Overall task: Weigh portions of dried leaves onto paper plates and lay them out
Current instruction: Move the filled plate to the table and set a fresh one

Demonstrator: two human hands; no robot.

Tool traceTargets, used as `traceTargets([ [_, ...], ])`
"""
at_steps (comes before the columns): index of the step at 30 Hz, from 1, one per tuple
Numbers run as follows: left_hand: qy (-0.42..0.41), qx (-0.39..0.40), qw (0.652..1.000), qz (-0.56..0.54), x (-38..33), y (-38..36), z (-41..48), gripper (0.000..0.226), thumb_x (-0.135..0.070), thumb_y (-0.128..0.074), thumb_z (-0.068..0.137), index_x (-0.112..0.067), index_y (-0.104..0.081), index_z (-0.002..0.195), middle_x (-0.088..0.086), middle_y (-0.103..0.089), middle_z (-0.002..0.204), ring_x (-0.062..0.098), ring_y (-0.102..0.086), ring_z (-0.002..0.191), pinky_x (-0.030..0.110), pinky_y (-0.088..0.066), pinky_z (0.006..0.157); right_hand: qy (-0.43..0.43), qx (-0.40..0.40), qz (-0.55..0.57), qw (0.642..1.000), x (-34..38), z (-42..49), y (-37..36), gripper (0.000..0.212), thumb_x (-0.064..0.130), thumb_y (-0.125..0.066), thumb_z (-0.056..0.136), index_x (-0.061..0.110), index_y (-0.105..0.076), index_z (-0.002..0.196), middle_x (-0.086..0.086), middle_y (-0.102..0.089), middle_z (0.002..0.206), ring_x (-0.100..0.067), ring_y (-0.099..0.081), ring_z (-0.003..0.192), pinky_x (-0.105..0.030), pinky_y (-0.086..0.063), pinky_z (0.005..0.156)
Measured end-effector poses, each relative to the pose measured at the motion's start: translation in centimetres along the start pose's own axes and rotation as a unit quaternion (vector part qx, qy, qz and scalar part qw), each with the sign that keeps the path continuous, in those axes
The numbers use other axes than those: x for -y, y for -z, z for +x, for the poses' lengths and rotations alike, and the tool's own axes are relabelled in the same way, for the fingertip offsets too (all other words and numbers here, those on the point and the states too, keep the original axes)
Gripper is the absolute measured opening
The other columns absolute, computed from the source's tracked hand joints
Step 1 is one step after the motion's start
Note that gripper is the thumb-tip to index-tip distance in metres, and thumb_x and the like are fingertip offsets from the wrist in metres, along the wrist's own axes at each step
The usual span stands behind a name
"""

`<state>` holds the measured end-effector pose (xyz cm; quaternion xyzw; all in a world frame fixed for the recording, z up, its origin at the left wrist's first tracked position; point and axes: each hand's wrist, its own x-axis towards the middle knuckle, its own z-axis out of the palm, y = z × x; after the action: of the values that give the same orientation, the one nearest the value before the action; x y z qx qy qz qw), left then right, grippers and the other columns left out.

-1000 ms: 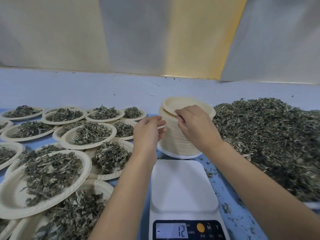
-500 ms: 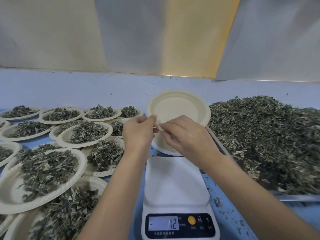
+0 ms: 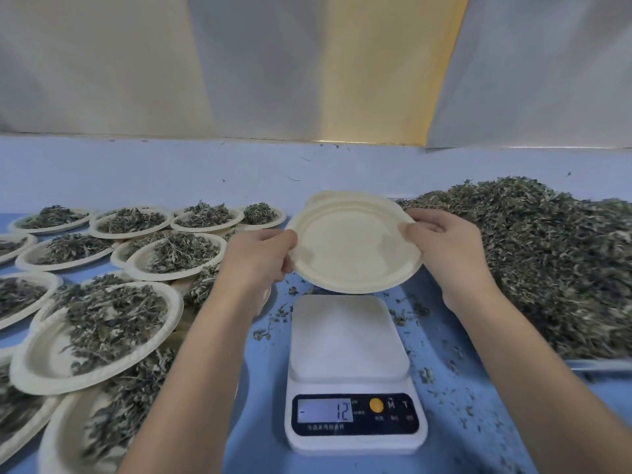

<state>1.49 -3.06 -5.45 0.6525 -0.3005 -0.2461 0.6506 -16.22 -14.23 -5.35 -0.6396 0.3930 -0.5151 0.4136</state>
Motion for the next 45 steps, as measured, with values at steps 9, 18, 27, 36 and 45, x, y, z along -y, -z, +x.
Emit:
traceTargets([
  [9, 0.022, 0.11, 0.989, 0.092, -0.7, 3.2, 0.2, 0.012, -0.013, -0.062, 0.087, -0.024, -0.066, 0.089, -0.007, -0.06, 0.05, 0.009, -0.049, 0.036, 0.016, -0.041, 0.036, -0.106, 0.134, 0.046, 0.984, -0.9, -0.5, 1.6, 0.014, 0.008, -0.073, 0.081, 0.004, -0.071, 0.094, -0.002, -0.075, 0.076, -0.011, -0.069, 0.063, -0.02, -0.055, 0.055],
  [18, 0.117, 0.182, 0.949, 0.23, 0.8, 4.0, 0.3, 0.01, -0.017, -0.061, 0.092, -0.011, -0.067, 0.095, 0.006, -0.06, 0.066, 0.016, -0.06, 0.041, 0.016, -0.039, 0.033, -0.192, 0.253, -0.141, 0.938, -1.6, -1.0, 1.4, 0.011, 0.012, -0.074, 0.082, 0.005, -0.065, 0.083, 0.005, -0.061, 0.047, -0.003, -0.054, 0.039, -0.016, -0.049, 0.044],
  [27, 0.144, 0.196, 0.937, 0.25, 2.3, 3.5, 0.9, 0.012, -0.021, -0.06, 0.092, -0.011, -0.067, 0.096, 0.003, -0.067, 0.065, 0.016, -0.063, 0.045, 0.014, -0.036, 0.033, -0.181, 0.229, -0.187, 0.938, -3.5, -0.8, 0.9, 0.017, 0.017, -0.075, 0.082, 0.006, -0.063, 0.086, 0.001, -0.057, 0.056, -0.004, -0.051, 0.039, -0.017, -0.048, 0.045],
  [36, 0.165, 0.205, 0.929, 0.262, 2.6, 3.5, 1.1, 0.012, -0.019, -0.061, 0.092, -0.009, -0.066, 0.095, -0.003, -0.064, 0.05, 0.017, -0.065, 0.047, 0.014, -0.034, 0.031, -0.161, 0.229, -0.203, 0.938, -4.3, -0.8, 0.7, 0.017, 0.02, -0.077, 0.08, 0.008, -0.067, 0.086, -0.003, -0.062, 0.066, -0.01, -0.056, 0.055, -0.022, -0.051, 0.053],
  [45, 0.134, 0.151, 0.931, 0.303, 2.5, 3.0, 1.3, 0.037, -0.036, -0.062, 0.088, 0.001, -0.064, 0.096, 0.009, -0.062, 0.075, 0.019, -0.047, 0.054, 0.019, -0.027, 0.043, -0.142, 0.197, -0.223, 0.944, -4.3, -0.4, 0.8, 0.038, 0.04, -0.069, 0.084, 0.011, -0.053, 0.067, -0.005, -0.054, 0.066, -0.015, -0.055, 0.057, -0.025, -0.053, 0.053],
])
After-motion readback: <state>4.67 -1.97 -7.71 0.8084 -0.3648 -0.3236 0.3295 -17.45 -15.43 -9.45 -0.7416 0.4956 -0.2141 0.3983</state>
